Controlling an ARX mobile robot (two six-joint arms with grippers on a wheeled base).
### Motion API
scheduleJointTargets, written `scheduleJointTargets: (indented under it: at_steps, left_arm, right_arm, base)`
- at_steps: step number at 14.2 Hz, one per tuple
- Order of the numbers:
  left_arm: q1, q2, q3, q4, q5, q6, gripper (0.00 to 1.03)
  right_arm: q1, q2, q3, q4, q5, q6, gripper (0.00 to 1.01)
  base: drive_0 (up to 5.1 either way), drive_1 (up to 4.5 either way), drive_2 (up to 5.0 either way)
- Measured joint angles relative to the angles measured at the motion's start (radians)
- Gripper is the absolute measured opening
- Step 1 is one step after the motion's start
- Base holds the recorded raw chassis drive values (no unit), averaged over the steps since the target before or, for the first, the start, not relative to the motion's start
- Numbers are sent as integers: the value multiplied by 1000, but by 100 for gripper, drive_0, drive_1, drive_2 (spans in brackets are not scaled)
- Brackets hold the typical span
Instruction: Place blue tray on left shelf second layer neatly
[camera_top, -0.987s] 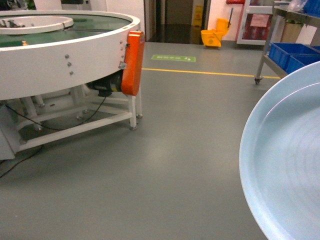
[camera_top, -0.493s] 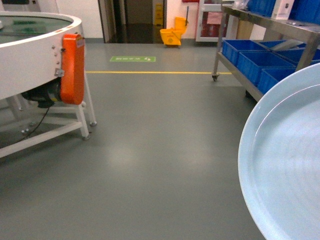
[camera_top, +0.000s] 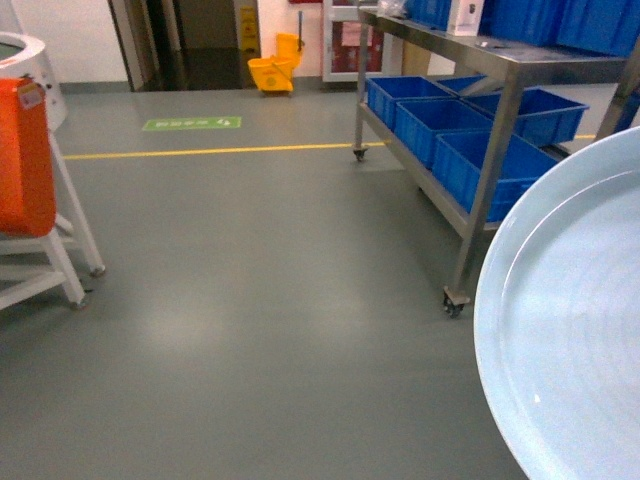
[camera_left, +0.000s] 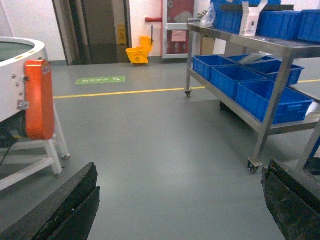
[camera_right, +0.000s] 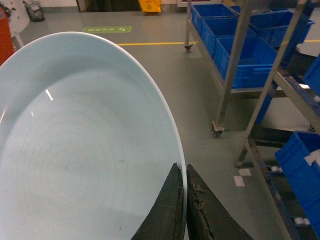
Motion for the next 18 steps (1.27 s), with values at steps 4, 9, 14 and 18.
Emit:
scheduleJointTargets:
  at_steps: [4, 9, 14, 18]
  left_arm:
    - [0, 0, 0, -1, -2, 0, 98]
    - [0, 0, 0, -2, 0, 0, 98]
    - [1, 0, 0, -2, 0, 0, 98]
    - [0, 0, 0, -1, -1, 0, 98]
  right_arm:
    - [0, 0, 0, 1, 0, 0, 2]
    - [0, 1, 0, -2, 3, 0, 2]
    - [0, 0, 0, 0, 2, 0, 2]
    - [0, 0, 0, 1, 1, 0, 2]
  base:
    - [145, -158, -479]
    - [-139, -139, -139]
    - [-182, -182, -182]
    - [-163, -163, -163]
